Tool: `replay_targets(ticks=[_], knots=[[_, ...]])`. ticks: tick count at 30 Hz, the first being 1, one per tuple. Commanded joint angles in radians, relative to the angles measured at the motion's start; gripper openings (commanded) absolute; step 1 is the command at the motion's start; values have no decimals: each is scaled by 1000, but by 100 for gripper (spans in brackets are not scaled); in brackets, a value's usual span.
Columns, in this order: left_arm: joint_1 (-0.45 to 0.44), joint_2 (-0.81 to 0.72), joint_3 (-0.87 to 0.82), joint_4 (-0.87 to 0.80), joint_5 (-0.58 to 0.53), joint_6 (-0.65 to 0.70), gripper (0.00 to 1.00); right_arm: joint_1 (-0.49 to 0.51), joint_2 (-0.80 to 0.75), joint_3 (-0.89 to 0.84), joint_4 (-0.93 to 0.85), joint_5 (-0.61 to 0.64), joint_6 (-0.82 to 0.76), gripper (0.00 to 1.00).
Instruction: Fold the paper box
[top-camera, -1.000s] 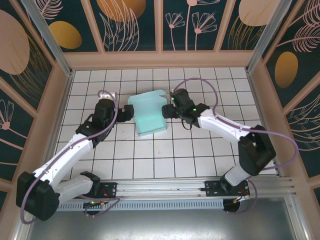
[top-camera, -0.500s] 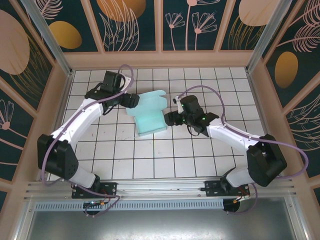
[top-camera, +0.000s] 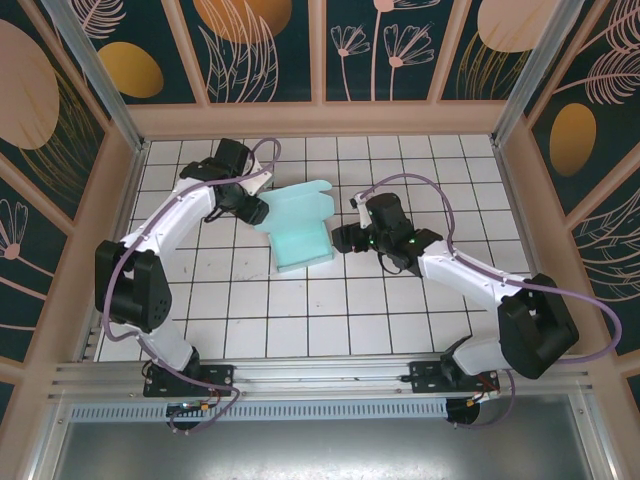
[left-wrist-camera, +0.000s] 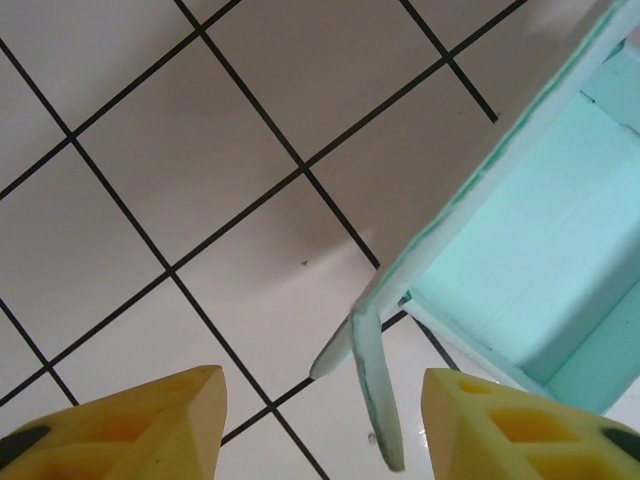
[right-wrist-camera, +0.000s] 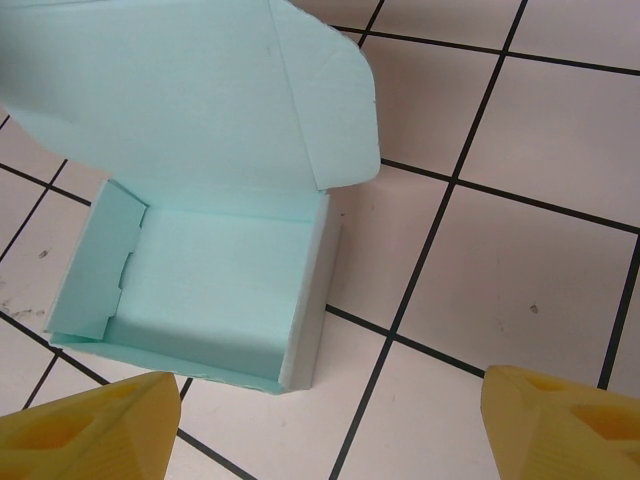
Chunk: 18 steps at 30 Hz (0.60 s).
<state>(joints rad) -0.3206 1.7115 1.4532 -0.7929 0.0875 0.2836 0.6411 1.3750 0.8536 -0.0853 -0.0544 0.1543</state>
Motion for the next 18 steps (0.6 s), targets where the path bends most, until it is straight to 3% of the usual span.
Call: replay_targets(ticks=[1, 3, 8, 12, 18], knots=[[11, 46, 35, -35, 39, 45, 47, -6, -30, -13, 23, -3, -17, 79], [20, 60, 42, -43, 58, 49, 40, -6, -31, -13, 20, -1, -19, 79], [25, 96, 63, -69, 87, 60, 38, -6, -30, -14, 23, 7, -19, 79], [27, 106, 63, -69, 86, 61, 21, -7, -28, -13, 23, 8, -16, 79], [28, 100, 68, -68, 94, 70, 14, -6, -20, -7, 19, 11, -18, 79]])
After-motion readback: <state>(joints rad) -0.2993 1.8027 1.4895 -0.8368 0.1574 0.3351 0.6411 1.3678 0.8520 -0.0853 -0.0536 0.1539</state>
